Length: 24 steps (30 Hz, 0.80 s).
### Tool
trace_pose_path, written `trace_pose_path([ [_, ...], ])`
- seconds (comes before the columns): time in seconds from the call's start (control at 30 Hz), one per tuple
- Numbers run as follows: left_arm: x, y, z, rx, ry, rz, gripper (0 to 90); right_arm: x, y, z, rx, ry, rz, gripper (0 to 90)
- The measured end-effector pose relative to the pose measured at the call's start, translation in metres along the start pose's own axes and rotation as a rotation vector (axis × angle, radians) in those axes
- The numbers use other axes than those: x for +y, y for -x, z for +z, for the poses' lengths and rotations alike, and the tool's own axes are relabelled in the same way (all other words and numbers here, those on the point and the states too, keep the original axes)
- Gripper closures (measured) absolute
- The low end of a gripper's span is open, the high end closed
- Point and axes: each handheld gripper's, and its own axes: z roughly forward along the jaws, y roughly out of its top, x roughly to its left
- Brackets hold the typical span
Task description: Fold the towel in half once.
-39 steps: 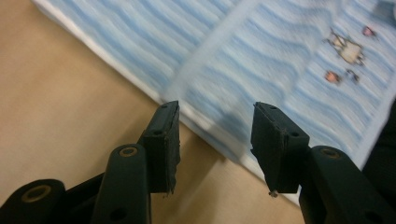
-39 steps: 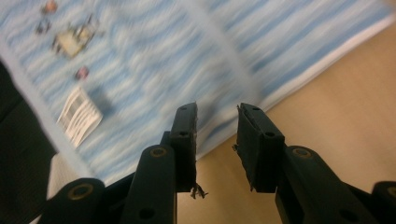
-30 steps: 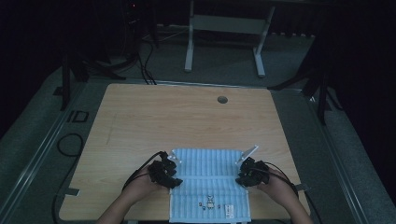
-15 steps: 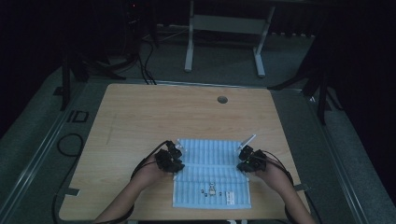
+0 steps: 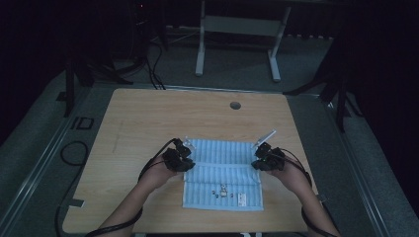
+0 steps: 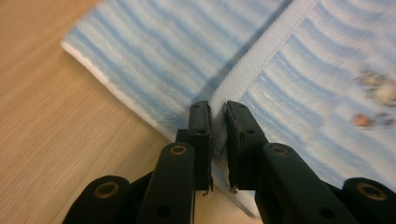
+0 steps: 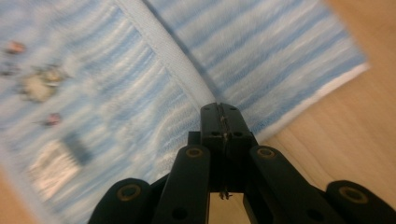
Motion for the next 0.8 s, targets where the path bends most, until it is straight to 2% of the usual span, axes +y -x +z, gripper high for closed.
trace_pose_path([
  [0.03, -0.001, 0.002, -0.005, -0.007, 0.018, -0.006, 80.4, -0.002, -0.006, -0.013, -0.009, 0.026, -0.014, 89.6],
  [0.07, -0.002, 0.004, -0.012, -0.015, 0.036, -0.001, 80.4, -0.002, -0.006, -0.013, -0.009, 0.026, -0.014, 89.6],
  [0.1, -0.004, 0.007, -0.019, -0.021, 0.054, 0.003, 80.4, -0.006, -0.014, -0.030, -0.017, 0.068, -0.031, 89.6],
  [0.13, -0.006, 0.011, -0.026, -0.028, 0.071, 0.008, 80.4, -0.006, -0.014, -0.030, -0.017, 0.068, -0.031, 89.6],
  [0.17, -0.009, 0.014, -0.032, -0.039, 0.089, 0.020, 80.3, -0.012, -0.025, -0.044, -0.026, 0.094, -0.052, 89.6],
  [0.2, -0.012, 0.017, -0.038, -0.053, 0.102, 0.024, 80.3, -0.012, -0.025, -0.044, -0.026, 0.094, -0.052, 89.6],
  [0.23, -0.015, 0.021, -0.043, -0.065, 0.111, 0.025, 80.2, -0.019, -0.036, -0.056, -0.031, 0.114, -0.080, 90.0],
  [0.27, -0.019, 0.025, -0.047, -0.083, 0.112, 0.038, 80.2, -0.019, -0.036, -0.056, -0.031, 0.114, -0.080, 90.0],
  [0.3, -0.024, 0.029, -0.049, -0.100, 0.109, 0.043, 79.5, -0.029, -0.050, -0.066, -0.022, 0.149, -0.091, 90.0],
  [0.33, -0.029, 0.033, -0.050, -0.118, 0.092, 0.047, 79.5, -0.029, -0.050, -0.066, -0.022, 0.149, -0.091, 90.0],
  [0.4, -0.041, 0.041, -0.047, -0.194, 0.039, 0.071, 75.8, -0.043, -0.067, -0.068, -0.003, 0.157, -0.107, 89.9],
  [0.43, -0.047, 0.046, -0.044, -0.214, 0.015, 0.085, 71.2, -0.054, -0.079, -0.065, 0.032, 0.146, -0.120, 89.8],
  [0.5, -0.060, 0.056, -0.037, -0.222, -0.034, 0.119, 70.2, -0.060, -0.085, -0.062, 0.040, 0.130, -0.131, 89.3],
  [0.53, -0.063, 0.058, -0.036, -0.223, -0.040, 0.127, 65.0, -0.065, -0.089, -0.057, 0.037, 0.122, -0.129, 86.2],
  [0.6, -0.069, 0.059, -0.033, -0.228, -0.041, 0.113, 65.2, -0.068, -0.089, -0.050, 0.029, 0.100, -0.126, 84.8],
  [0.63, -0.070, 0.058, -0.032, -0.232, -0.038, 0.107, 65.3, -0.067, -0.081, -0.044, 0.044, 0.097, -0.098, 79.8],
  [0.67, -0.071, 0.057, -0.031, -0.233, -0.039, 0.095, 65.3, -0.067, -0.081, -0.044, 0.044, 0.097, -0.098, 79.8],
  [0.7, -0.072, 0.056, -0.029, -0.236, -0.038, 0.087, 65.3, -0.059, -0.068, -0.035, 0.033, 0.084, -0.079, 75.2],
  [0.73, -0.072, 0.055, -0.028, -0.241, -0.035, 0.076, 65.3, -0.059, -0.068, -0.035, 0.033, 0.084, -0.079, 75.2],
  [0.8, -0.071, 0.052, -0.026, -0.233, -0.036, 0.068, 65.4, -0.045, -0.051, -0.026, 0.038, 0.070, -0.044, 74.4],
])
